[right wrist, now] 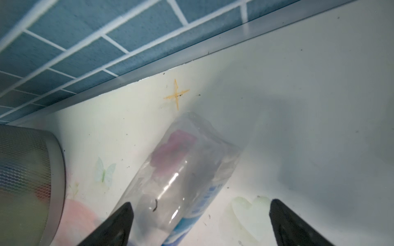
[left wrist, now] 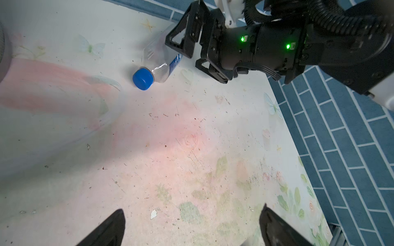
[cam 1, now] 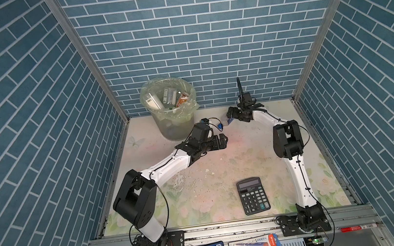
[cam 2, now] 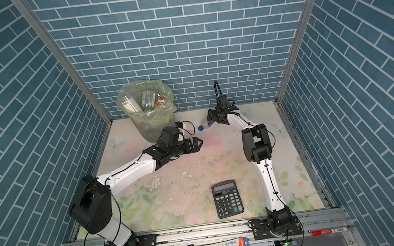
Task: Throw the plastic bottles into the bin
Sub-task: 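Lower the right gripper onto the blue-capped flower-label bottle while the left returns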
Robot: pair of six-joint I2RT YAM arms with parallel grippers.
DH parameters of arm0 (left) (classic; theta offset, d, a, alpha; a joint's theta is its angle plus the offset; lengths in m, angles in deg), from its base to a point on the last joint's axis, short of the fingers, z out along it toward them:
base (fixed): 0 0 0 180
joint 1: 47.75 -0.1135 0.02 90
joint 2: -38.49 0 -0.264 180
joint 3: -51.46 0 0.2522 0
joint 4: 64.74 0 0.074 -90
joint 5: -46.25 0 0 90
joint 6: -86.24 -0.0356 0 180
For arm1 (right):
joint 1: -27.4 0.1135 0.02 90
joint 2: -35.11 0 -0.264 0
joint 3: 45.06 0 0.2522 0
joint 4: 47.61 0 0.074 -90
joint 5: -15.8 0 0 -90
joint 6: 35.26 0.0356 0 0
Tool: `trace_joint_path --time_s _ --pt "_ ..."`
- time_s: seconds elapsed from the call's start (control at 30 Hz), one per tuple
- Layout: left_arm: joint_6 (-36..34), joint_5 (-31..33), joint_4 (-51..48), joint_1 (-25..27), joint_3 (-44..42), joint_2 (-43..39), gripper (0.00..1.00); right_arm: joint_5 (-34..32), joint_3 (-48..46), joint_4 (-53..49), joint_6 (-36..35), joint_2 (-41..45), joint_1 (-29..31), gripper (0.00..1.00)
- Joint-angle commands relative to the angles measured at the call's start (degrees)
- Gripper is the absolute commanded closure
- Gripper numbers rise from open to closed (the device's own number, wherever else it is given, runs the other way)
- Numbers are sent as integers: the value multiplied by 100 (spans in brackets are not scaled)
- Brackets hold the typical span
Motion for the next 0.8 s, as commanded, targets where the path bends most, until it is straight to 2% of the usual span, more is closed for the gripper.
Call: trace_joint_path --time_s 0.0,0.2,0.43,0.63,0.77 --pt "25 -125 174 -60 -93 133 1 -67 396 -329 145 -168 94 1" --pt "109 -255 347 -172 -173 232 1 -85 543 -322 178 -338 143 1" --pt "143 -290 459 -260 -325 243 1 -250 1294 -812 128 -854 205 1" --pt "126 -312 426 -278 -352 214 1 -423 1522 -1178 10 -984 270 16" --pt "195 -293 431 -278 -401 129 1 -435 1113 -1201 -122 -719 297 27"
